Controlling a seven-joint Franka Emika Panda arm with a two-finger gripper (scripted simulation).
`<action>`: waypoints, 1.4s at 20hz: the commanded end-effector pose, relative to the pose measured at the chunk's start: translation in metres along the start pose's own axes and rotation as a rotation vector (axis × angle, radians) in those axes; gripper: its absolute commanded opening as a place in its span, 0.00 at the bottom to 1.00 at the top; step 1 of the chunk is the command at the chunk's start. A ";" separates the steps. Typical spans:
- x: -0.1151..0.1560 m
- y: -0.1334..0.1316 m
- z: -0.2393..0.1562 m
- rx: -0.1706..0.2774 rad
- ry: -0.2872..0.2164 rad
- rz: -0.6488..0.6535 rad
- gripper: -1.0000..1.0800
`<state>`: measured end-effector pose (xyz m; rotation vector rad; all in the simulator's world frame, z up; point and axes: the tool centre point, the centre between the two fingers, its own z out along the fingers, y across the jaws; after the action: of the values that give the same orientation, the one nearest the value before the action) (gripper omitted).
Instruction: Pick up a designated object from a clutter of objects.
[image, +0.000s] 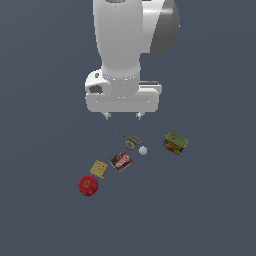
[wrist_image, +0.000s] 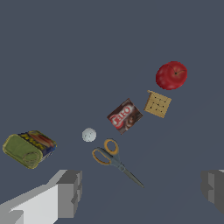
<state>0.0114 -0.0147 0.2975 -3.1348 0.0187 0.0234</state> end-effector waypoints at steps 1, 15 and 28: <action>0.000 0.000 0.000 0.000 0.000 0.000 0.96; 0.001 -0.021 -0.001 0.028 0.007 0.011 0.96; -0.008 -0.016 0.047 0.018 0.009 -0.087 0.96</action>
<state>0.0051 0.0029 0.2594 -3.1136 -0.0875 0.0085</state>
